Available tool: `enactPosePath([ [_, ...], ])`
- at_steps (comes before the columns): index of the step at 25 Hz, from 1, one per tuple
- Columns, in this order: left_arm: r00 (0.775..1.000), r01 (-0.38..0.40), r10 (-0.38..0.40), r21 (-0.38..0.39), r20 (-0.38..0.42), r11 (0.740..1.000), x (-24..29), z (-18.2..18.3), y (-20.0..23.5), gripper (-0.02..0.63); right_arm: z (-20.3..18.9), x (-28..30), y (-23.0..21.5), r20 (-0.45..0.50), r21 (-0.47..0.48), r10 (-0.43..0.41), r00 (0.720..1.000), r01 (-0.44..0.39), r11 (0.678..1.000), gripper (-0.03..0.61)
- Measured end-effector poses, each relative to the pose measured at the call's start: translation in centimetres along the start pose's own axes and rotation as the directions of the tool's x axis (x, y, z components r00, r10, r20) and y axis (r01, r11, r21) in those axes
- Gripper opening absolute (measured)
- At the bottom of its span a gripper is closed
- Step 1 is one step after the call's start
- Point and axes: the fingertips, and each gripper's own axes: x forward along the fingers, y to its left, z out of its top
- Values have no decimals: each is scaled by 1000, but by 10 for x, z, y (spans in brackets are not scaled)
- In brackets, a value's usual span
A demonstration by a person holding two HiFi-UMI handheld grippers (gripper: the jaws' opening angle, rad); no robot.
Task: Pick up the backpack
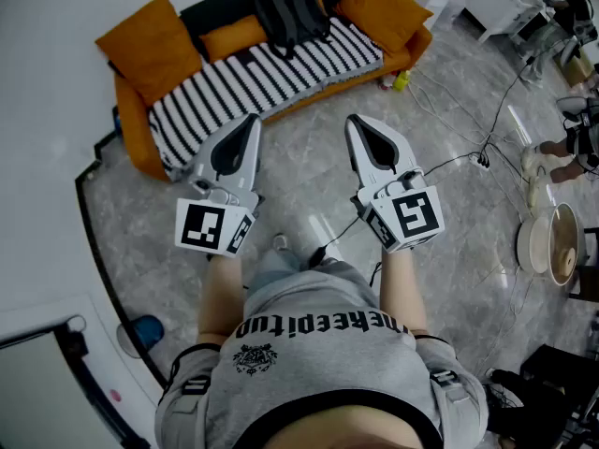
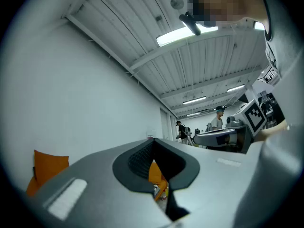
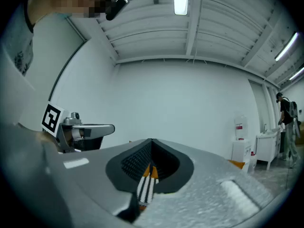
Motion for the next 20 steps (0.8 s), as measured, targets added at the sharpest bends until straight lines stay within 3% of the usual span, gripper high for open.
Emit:
enactPosePath([
  [20,999,46,-46,0,23,999,15,-8,72,14,-6,72,10,19,25,-30,999,29,999,0],
])
